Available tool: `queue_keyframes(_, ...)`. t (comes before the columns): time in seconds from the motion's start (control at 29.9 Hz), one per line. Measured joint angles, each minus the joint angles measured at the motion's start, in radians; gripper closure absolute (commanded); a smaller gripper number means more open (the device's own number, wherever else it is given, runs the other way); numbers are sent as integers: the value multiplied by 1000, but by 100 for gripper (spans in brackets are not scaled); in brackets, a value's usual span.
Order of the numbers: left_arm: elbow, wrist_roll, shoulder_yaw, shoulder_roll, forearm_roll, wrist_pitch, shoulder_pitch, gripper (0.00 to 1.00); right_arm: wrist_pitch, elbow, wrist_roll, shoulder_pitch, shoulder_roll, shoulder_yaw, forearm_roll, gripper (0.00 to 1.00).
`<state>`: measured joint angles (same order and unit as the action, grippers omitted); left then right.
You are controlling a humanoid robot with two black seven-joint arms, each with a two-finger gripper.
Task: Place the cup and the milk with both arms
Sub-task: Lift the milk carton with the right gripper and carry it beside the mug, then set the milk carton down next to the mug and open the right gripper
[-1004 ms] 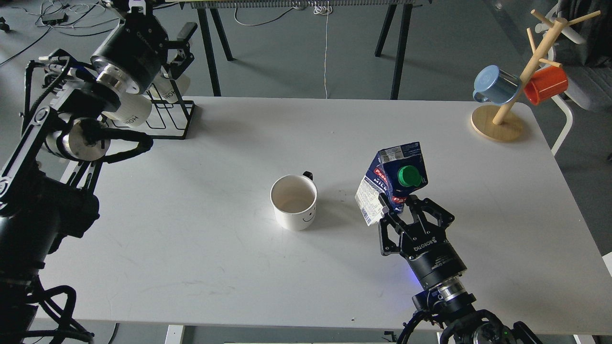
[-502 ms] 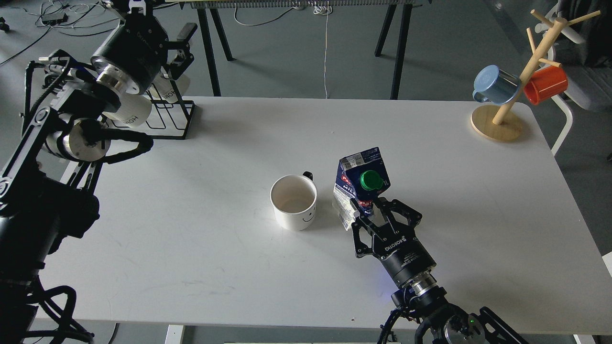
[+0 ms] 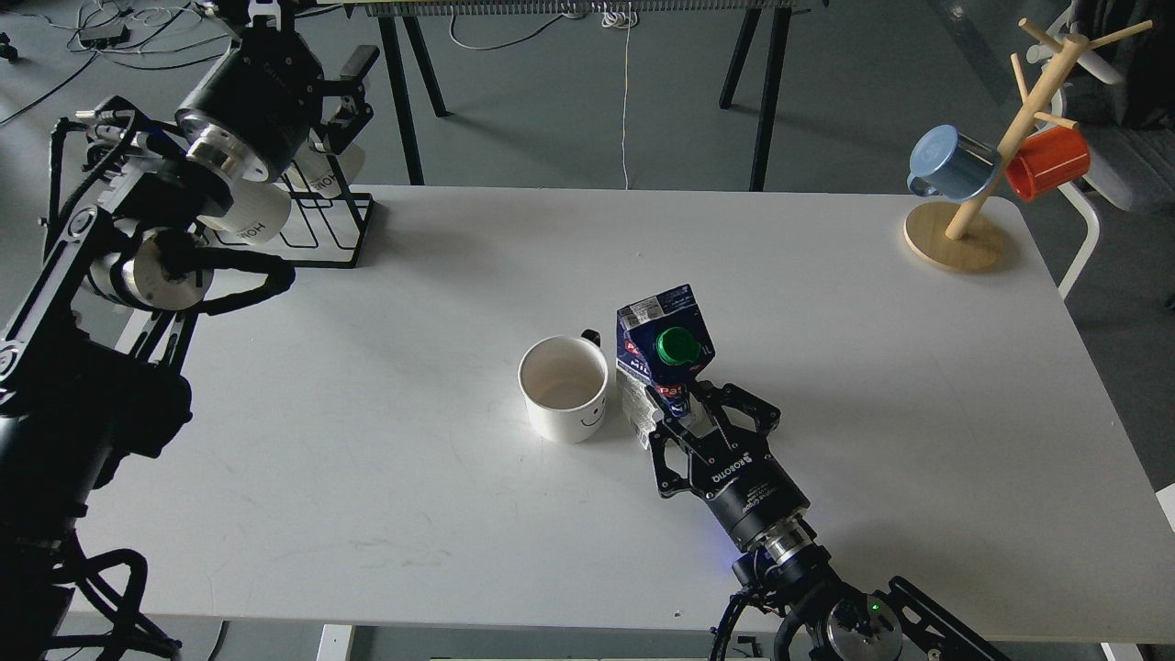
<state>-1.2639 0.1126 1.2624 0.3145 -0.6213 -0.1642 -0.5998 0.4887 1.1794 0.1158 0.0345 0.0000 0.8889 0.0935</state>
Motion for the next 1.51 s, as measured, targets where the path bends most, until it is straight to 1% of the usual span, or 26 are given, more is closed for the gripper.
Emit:
queue_keyframes(0.03, 0, 0, 0, 0, 0, 0, 0, 1, 0, -1, 0, 2, 0, -1, 0, 52)
queue_keyframes(0.1, 0, 0, 0, 0, 0, 0, 0, 1, 0, -3, 1, 3, 0, -2, 0, 16)
queue_keyframes(0.13, 0, 0, 0, 0, 0, 0, 0, 1, 0, -3, 1, 4, 0, -2, 0, 8)
queue_keyframes(0.2, 0, 0, 0, 1, 0, 0, 0, 1, 0, -3, 1, 5, 0, -2, 2, 4)
queue_keyframes(0.33, 0, 1, 0, 3, 0, 0, 0, 1, 0, -3, 1, 5, 0, -1, 6, 1)
queue_keyframes(0.64, 0, 1, 0, 3, 0, 0, -1, 1, 0, 14, -2, -5, 0, 2, 14, 1)
queue_keyframes(0.8, 0, 1, 0, 3, 0, 0, -2, 1, 0, 52, -6, -19, 0, 8, 15, 1)
queue_keyframes(1.24, -1, 0, 0, 3, 0, 0, -2, 1, 0, 237, -12, -104, 0, 16, 17, 1)
queue_keyframes(1.51, -3, 0, 1, 3, 0, 0, -2, 1, 0, 331, -12, -151, -66, 31, 17, 1)
